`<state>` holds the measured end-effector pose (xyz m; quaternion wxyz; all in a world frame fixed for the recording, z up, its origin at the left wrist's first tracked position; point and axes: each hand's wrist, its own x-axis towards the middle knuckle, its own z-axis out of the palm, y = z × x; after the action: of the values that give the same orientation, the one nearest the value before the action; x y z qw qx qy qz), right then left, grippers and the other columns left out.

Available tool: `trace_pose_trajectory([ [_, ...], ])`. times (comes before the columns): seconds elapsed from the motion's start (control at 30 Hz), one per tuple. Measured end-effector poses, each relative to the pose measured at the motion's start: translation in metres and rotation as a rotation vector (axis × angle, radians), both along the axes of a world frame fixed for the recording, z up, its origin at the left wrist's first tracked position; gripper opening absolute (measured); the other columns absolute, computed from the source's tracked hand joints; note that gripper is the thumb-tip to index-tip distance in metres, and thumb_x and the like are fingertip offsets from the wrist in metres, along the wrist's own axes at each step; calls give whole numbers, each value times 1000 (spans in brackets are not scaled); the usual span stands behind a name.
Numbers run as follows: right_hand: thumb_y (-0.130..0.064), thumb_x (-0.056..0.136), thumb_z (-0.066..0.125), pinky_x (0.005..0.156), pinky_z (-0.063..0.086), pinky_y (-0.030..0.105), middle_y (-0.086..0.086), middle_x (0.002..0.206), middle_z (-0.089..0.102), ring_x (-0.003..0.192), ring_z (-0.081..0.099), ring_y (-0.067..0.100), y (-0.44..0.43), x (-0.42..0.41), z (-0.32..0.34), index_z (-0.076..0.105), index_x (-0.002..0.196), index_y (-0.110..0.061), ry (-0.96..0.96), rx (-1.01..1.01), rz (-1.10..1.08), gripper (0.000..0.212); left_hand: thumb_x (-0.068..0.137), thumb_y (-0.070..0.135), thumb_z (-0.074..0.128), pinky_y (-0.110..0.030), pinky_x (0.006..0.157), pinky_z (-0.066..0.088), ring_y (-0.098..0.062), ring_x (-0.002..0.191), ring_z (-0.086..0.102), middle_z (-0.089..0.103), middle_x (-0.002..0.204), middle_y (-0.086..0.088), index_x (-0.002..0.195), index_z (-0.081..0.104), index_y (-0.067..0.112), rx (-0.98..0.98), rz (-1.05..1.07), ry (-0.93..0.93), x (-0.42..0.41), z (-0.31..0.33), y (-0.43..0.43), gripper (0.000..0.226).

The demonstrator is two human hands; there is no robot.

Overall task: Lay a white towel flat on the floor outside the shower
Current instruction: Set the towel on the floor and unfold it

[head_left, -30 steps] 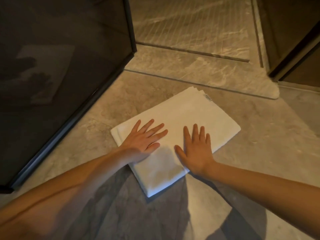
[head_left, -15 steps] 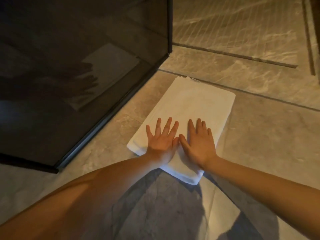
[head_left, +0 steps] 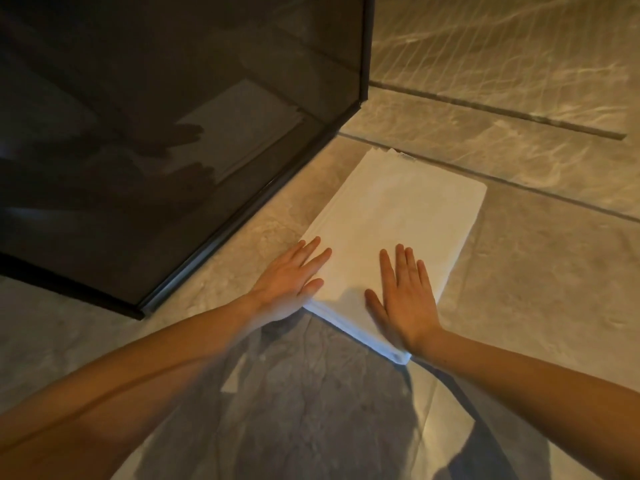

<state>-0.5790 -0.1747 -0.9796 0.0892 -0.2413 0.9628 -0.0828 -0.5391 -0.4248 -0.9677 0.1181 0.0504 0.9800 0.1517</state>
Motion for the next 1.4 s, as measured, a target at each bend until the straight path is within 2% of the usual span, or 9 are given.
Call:
trace_pose_trajectory([
  [0.13,-58,97,13,122,-6,45,20,162,-11,149,-13,34,1,0,2,-7,156,-12,-6,-4,12,77,94,46,48,-49,114,30,-28,141,28,32,155,-5,149,34,31,187,248,-31,11,12,0,59],
  [0.27,-58,97,12,122,-5,45,21,162,-10,149,-13,34,1,-1,4,-7,156,-11,1,24,17,77,86,30,65,-46,99,44,-28,113,56,67,117,-2,133,51,25,189,352,26,3,31,-5,50],
  [0.33,-57,98,14,122,-5,45,21,162,-10,149,-13,34,1,-1,4,-8,156,-11,3,36,19,76,80,32,68,-33,82,47,-22,94,58,66,96,4,123,55,26,151,419,1,1,37,-10,46],
  [0.43,-57,98,14,122,-4,45,20,162,-11,149,-13,34,1,-1,5,-8,156,-12,5,40,17,76,79,25,73,-17,58,39,-16,82,57,61,93,1,119,57,16,281,488,-88,0,40,-12,44],
  [0.63,-58,97,10,122,-4,46,19,162,-13,149,-15,34,2,-1,6,-10,155,-13,-4,38,15,77,82,29,71,-23,67,45,-14,83,58,63,99,0,118,59,22,248,481,-103,1,44,-14,38],
  [1.0,-61,96,8,121,-8,43,18,162,-11,149,-13,34,1,-3,1,-10,155,-13,9,63,15,78,79,5,70,-32,78,53,-22,87,60,62,100,-15,100,58,20,595,588,-16,-2,67,-4,29],
  [1.13,-61,96,7,121,-7,43,18,163,-9,150,-10,34,2,-4,-3,-8,155,-13,26,73,16,78,83,2,64,-35,87,55,-20,115,52,55,125,-5,115,56,21,676,478,-170,-7,77,-2,38],
  [1.27,-61,96,9,120,-8,42,17,163,-8,150,-9,34,5,-6,-2,-8,156,-13,12,88,36,78,90,-7,49,-17,72,53,-19,124,47,46,142,-2,127,62,13,807,409,-366,-13,86,-3,44],
  [1.4,-53,99,24,117,22,45,19,156,26,143,24,36,6,-17,19,14,155,-18,-32,-55,-3,66,93,-7,46,-22,94,49,-16,138,36,35,154,1,134,59,15,782,348,-423,-18,88,5,48],
])
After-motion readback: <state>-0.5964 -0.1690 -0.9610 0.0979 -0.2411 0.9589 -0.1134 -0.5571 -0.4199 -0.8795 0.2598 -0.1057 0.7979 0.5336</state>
